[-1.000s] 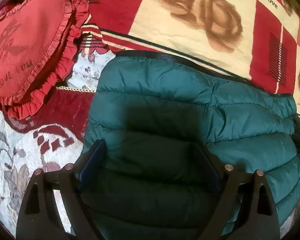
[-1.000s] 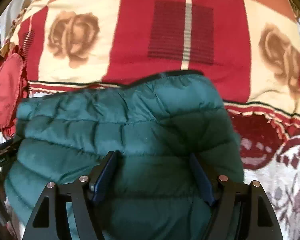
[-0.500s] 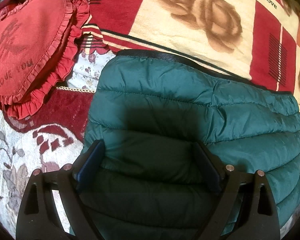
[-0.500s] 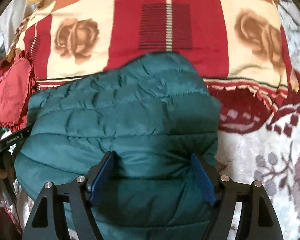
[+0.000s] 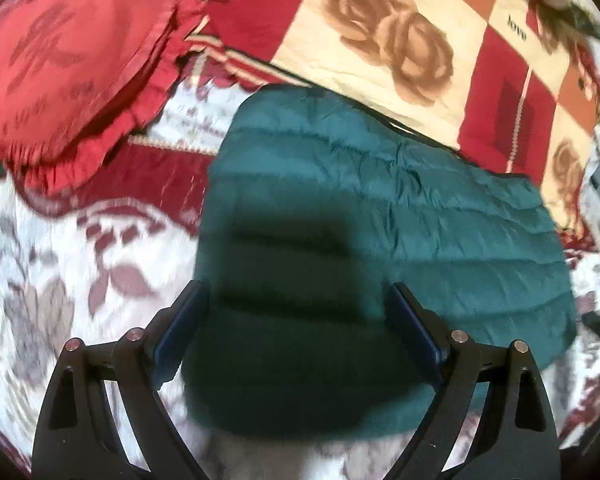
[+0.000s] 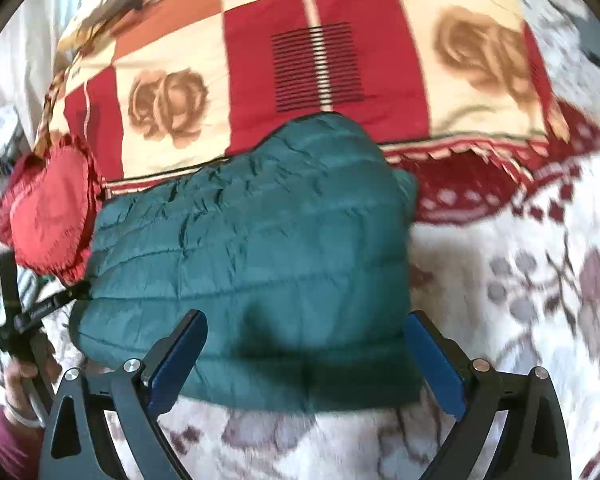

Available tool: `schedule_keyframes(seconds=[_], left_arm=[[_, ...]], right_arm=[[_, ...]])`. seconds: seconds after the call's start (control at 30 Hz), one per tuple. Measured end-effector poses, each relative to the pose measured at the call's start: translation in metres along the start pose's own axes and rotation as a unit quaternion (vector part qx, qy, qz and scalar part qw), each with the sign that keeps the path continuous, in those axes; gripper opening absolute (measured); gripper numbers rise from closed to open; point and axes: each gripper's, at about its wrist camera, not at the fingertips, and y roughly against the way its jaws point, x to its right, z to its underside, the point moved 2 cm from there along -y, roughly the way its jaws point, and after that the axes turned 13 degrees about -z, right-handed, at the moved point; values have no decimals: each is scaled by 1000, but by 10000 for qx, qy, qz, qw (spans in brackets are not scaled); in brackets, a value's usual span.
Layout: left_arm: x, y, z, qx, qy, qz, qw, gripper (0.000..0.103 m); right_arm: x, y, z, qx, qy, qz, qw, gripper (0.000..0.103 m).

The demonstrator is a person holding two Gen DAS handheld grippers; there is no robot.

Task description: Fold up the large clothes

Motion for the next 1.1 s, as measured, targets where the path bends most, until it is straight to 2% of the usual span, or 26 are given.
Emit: schedule_keyframes(seconds=[0.2,0.33,0.43,0.63,0.87,0.93,1.07,1.1], left_arm=[[-35,9,27,-274,645,405,9967,91],[-38,8,39,-327,665,514,9959,91],[-40,1,45,-423,779,656,9939,91],[-46,-18,42,-591,1238,1059,9849,91],[-43,-38,36,-707,1327,1260,9806,94],[-40,-42,34,-758,1354,1269,9797,100],[-26,-42,35,-713,1057,1072,9860,101],[-24,-41,35,-706,973,1040,9873,100]], right_arm=[[22,8,21,-58,-455,-83,9989,102],[26,2,27,-98,-674,-382,9969,102],[26,-8,27,-125,-674,-375,9969,103],[39,-26,25,-249,-951,-555,9936,103],[40,-38,10,-98,-1013,-808,9915,103],[38,-43,8,-126,-977,-803,9919,103],[32,-48,9,-138,-855,-686,9939,103],[31,-47,9,-113,-846,-688,9940,93]])
